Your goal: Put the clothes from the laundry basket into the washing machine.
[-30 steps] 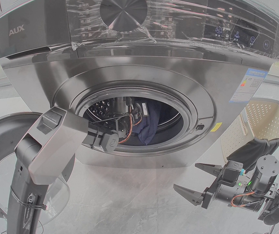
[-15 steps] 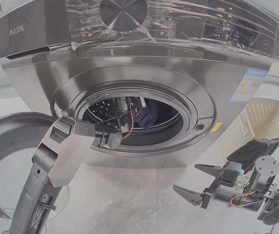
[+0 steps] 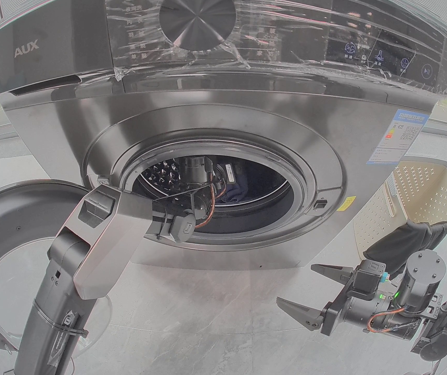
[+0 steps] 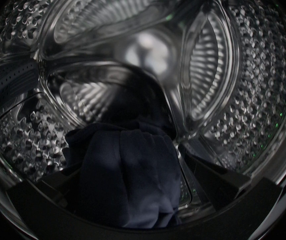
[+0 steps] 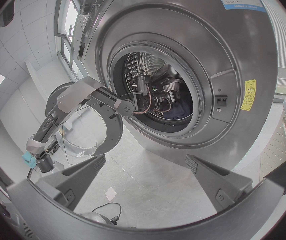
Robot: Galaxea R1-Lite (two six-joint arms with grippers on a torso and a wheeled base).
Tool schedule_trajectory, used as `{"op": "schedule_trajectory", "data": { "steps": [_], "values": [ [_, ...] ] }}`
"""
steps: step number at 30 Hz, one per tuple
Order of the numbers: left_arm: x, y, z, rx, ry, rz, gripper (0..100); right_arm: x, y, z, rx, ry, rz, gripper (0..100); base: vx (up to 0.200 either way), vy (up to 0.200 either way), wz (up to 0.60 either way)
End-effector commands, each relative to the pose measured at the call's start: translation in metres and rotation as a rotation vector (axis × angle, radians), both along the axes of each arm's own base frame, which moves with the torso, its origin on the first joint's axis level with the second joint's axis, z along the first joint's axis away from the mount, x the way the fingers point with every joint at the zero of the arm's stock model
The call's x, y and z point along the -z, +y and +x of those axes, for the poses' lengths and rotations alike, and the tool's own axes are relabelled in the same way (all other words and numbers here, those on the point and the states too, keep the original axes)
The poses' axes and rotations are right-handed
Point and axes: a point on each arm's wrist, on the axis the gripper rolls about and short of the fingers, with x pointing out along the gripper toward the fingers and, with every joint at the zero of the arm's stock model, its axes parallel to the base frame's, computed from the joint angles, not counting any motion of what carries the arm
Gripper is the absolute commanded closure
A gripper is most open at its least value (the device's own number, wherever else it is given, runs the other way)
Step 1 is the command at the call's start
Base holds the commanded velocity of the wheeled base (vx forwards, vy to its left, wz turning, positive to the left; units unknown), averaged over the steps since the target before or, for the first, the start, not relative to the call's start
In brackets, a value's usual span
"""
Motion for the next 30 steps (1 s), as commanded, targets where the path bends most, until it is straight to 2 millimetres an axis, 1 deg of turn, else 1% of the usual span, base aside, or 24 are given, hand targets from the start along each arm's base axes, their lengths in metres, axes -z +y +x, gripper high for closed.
{"op": "schedule_trajectory", "data": {
  "steps": [1, 5, 9, 12, 13, 14, 17, 19, 20, 22, 23, 24, 26, 27, 29, 30],
  "values": [
    [0.002, -0.006, -0.012, 0.023, 0.047, 0.028, 0, 0.000, 0.000, 0.000, -0.002, 0.001, 0.000, 0, 0.000, 0.000, 0.00],
    [0.012, -0.007, -0.011, 0.025, 0.063, 0.039, 0, 0.000, 0.000, 0.000, -0.001, 0.000, 0.001, 0, 0.000, 0.000, 0.00],
    [0.014, -0.007, -0.012, 0.025, 0.069, 0.045, 0, 0.000, 0.000, 0.000, -0.001, 0.001, 0.000, 0, 0.000, 0.000, 0.00],
    [0.013, -0.008, -0.018, 0.031, 0.080, 0.050, 0, 0.000, 0.000, 0.000, -0.001, 0.001, 0.000, 0, 0.000, 0.000, 0.00],
    [0.008, -0.011, -0.031, 0.048, 0.090, 0.062, 0, 0.000, 0.000, 0.000, -0.001, 0.001, 0.000, 0, 0.000, 0.000, 0.00],
    [0.005, -0.011, -0.039, 0.054, 0.096, 0.070, 0, 0.000, 0.000, 0.000, -0.001, 0.002, 0.001, 0, 0.000, 0.000, 0.00],
    [0.002, -0.015, -0.065, 0.093, 0.100, 0.113, 0, 0.000, 0.000, 0.000, -0.002, 0.001, 0.000, 0, 0.000, 0.000, 0.00],
    [0.003, -0.017, -0.090, 0.131, 0.078, 0.137, 0, 0.001, 0.000, 0.000, -0.002, 0.003, -0.002, 0, 0.000, 0.000, 0.00],
    [0.003, -0.017, -0.095, 0.137, 0.071, 0.142, 0, 0.001, 0.000, -0.001, -0.002, 0.005, -0.003, 0, 0.000, 0.000, 0.00],
    [0.000, -0.015, -0.116, 0.164, 0.041, 0.160, 0, 0.002, -0.002, -0.003, -0.002, 0.012, -0.011, 0, 0.000, 0.000, 0.00],
    [0.000, -0.014, -0.122, 0.175, 0.037, 0.165, 0, 0.002, -0.002, -0.003, -0.002, 0.011, -0.010, 0, 0.000, 0.000, 0.00],
    [-0.005, -0.012, -0.136, 0.192, 0.022, 0.159, 0, 0.002, -0.002, -0.003, -0.002, 0.012, -0.011, 0, 0.000, 0.000, 0.00],
    [-0.010, -0.007, -0.155, 0.211, 0.021, 0.163, 0, 0.003, -0.003, -0.004, -0.004, 0.017, -0.015, 0, 0.000, 0.000, 0.00],
    [-0.010, -0.005, -0.161, 0.217, 0.023, 0.168, 0, 0.003, -0.003, -0.004, -0.004, 0.017, -0.015, 0, 0.000, 0.000, 0.00],
    [-0.014, 0.004, -0.180, 0.232, 0.043, 0.180, 0, 0.004, -0.004, -0.006, -0.004, 0.022, -0.020, 0, 0.000, 0.000, 0.00],
    [-0.020, 0.009, -0.192, 0.243, 0.045, 0.181, 0, 0.004, -0.005, -0.007, -0.004, 0.024, -0.021, 0, 0.000, 0.000, 0.00]
  ]
}}
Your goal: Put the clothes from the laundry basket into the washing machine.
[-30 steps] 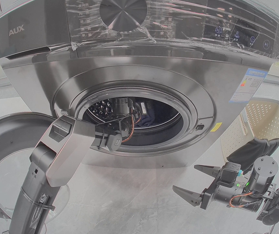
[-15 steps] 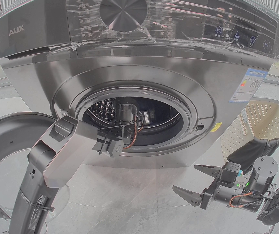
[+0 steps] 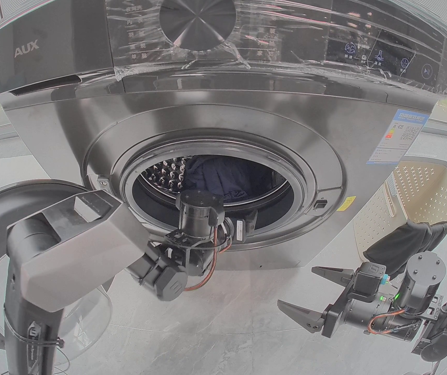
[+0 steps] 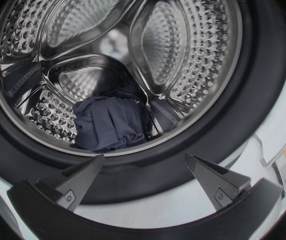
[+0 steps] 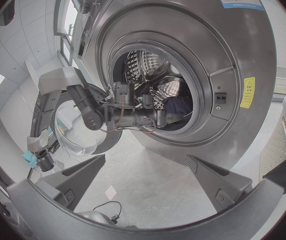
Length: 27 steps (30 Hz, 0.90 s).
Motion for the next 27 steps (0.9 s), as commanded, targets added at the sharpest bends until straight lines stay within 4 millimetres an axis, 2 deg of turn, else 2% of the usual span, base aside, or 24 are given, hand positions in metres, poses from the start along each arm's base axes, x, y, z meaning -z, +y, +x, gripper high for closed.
{"op": "schedule_trajectory", "data": {
  "steps": [1, 3, 5, 11, 15, 18, 24, 27],
  "values": [
    [-0.057, 0.019, -0.086, 0.105, -0.068, -0.030, 0, 0.003, -0.004, -0.005, -0.001, 0.016, -0.015, 0, 0.000, 0.000, 0.00],
    [-0.062, 0.025, -0.099, 0.118, -0.070, -0.036, 0, 0.003, -0.006, -0.007, -0.002, 0.021, -0.019, 0, 0.000, 0.000, 0.00],
    [-0.069, 0.036, -0.121, 0.140, -0.078, -0.044, 0, 0.003, -0.006, -0.008, -0.004, 0.021, -0.019, 0, 0.000, 0.000, 0.00],
    [-0.075, 0.059, -0.162, 0.182, -0.095, -0.066, 0, -0.004, -0.009, -0.015, 0.004, -0.004, -0.001, 0, 0.000, 0.000, 0.00],
    [-0.076, 0.077, -0.178, 0.180, -0.104, -0.074, 0, -0.006, -0.013, -0.024, 0.018, -0.002, 0.001, 0, 0.000, 0.000, 0.00],
    [-0.075, 0.093, -0.194, 0.183, -0.114, -0.081, 0, -0.018, -0.017, -0.028, 0.058, -0.037, 0.051, 0, 0.000, 0.000, 0.00],
    [-0.076, 0.113, -0.213, 0.183, -0.129, -0.095, 0, -0.033, -0.029, -0.033, 0.085, -0.097, 0.095, 0, 0.000, 0.000, 0.00],
    [-0.080, 0.126, -0.222, 0.166, -0.149, -0.105, 0, -0.039, -0.046, -0.031, 0.166, -0.113, 0.089, 0, 0.000, 0.000, 0.00]
  ]
}}
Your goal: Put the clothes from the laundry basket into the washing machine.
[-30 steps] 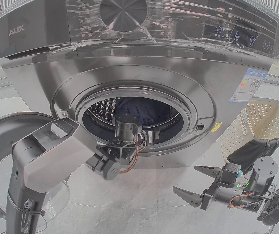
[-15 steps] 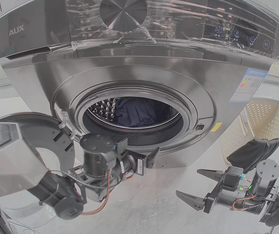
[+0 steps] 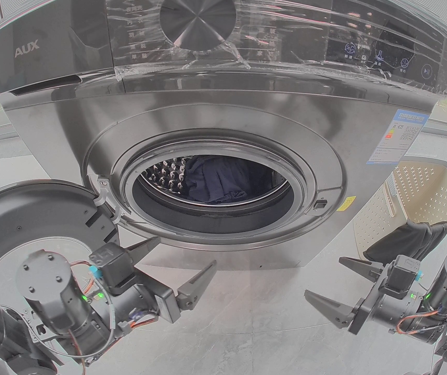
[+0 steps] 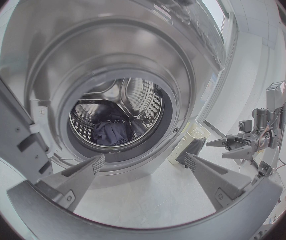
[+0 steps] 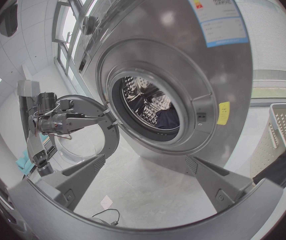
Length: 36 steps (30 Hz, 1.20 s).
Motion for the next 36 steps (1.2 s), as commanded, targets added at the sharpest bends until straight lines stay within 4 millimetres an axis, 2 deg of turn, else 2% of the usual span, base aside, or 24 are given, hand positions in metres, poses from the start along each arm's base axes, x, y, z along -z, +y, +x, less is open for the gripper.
{"op": "schedule_trajectory", "data": {
  "steps": [1, 3, 4, 7, 10, 15, 18, 21, 25, 30, 36],
  "values": [
    [-0.010, 0.026, -0.022, -0.018, -0.042, -0.037, 0, -0.015, -0.032, -0.005, 0.125, -0.054, 0.013, 0, 0.000, 0.000, 0.00],
    [-0.010, 0.027, -0.023, -0.018, -0.042, -0.037, 0, -0.016, -0.034, -0.005, 0.135, -0.053, 0.008, 0, 0.000, 0.000, 0.00],
    [-0.009, 0.034, -0.029, -0.022, -0.042, -0.035, 0, -0.018, -0.044, -0.008, 0.178, -0.047, -0.002, 0, 0.000, 0.000, 0.00],
    [-0.008, 0.040, -0.034, -0.025, -0.041, -0.034, 0, -0.020, -0.052, -0.012, 0.212, -0.039, -0.005, 0, 0.000, 0.000, 0.00],
    [-0.009, 0.055, -0.047, -0.035, -0.058, -0.049, 0, -0.020, -0.065, -0.024, 0.252, -0.004, -0.020, 0, -0.067, 0.000, 0.00],
    [-0.010, 0.074, -0.047, -0.143, -0.055, -0.045, 0, -0.023, -0.084, -0.046, 0.320, -0.016, -0.020, 0, -0.200, 0.000, 0.00],
    [-0.012, 0.084, -0.053, -0.168, -0.052, -0.043, 0, -0.023, -0.095, -0.060, 0.367, -0.032, -0.019, 0, 0.000, 0.000, 0.00],
    [-0.013, 0.094, -0.061, -0.196, -0.045, -0.034, 0, -0.022, -0.103, -0.071, 0.410, -0.039, -0.017, 0, 0.000, 0.000, 0.00],
    [-0.015, 0.107, -0.071, -0.229, -0.057, -0.044, 0, -0.020, -0.108, -0.082, 0.441, -0.054, -0.009, 0, -0.200, 0.000, 0.00],
    [-0.009, 0.130, -0.095, -0.300, -0.044, -0.031, 0, -0.013, -0.117, -0.104, 0.492, -0.076, 0.001, 0, -0.080, 0.000, 0.00],
    [0.009, 0.157, -0.137, -0.370, -0.077, -0.047, 0, 0.007, -0.124, -0.134, 0.584, -0.090, -0.004, 0, -0.200, 0.000, 0.00]
  ]
}}
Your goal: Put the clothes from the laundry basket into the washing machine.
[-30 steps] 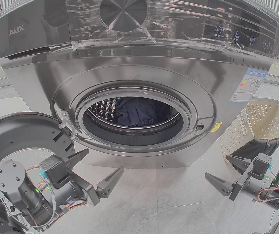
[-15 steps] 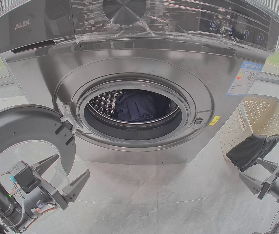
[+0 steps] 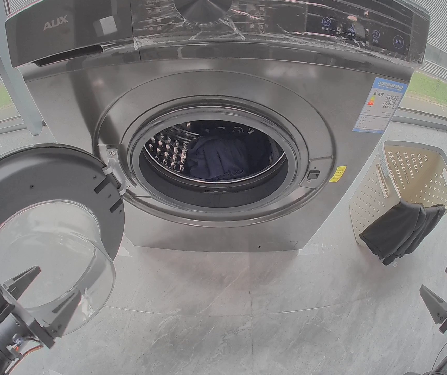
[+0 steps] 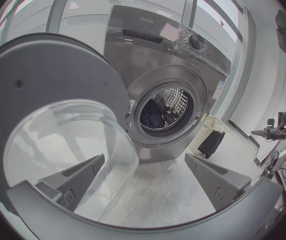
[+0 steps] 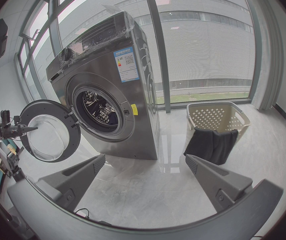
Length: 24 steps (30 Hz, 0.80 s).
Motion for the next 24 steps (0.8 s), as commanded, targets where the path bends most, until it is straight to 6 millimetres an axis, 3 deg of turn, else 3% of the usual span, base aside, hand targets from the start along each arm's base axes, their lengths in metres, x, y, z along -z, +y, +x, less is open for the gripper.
{"op": "schedule_trajectory", "data": {
  "steps": [1, 4, 8, 14, 24],
  "values": [
    [0.017, 0.033, -0.053, -0.091, -0.125, -0.064, 0, 0.022, -0.010, -0.040, 0.109, -0.093, 0.011, 0, 0.000, 0.000, 0.00],
    [0.034, 0.036, -0.072, -0.075, -0.129, -0.061, 0, 0.039, -0.012, -0.055, 0.143, -0.088, -0.008, 0, 0.000, 0.000, 0.00],
    [0.053, 0.035, -0.081, -0.096, -0.060, -0.035, 0, 0.041, -0.010, -0.060, 0.211, -0.081, -0.023, 0, 0.000, 0.000, 0.00],
    [0.053, 0.033, -0.083, -0.270, -0.091, -0.033, 0, 0.047, -0.010, -0.063, 0.239, -0.109, -0.088, 0, 0.000, 0.000, 0.00],
    [0.058, 0.035, -0.088, -0.380, -0.119, 0.016, 0, 0.049, -0.010, -0.063, 0.228, -0.110, -0.096, 0, 0.000, 0.000, 0.00]
  ]
}}
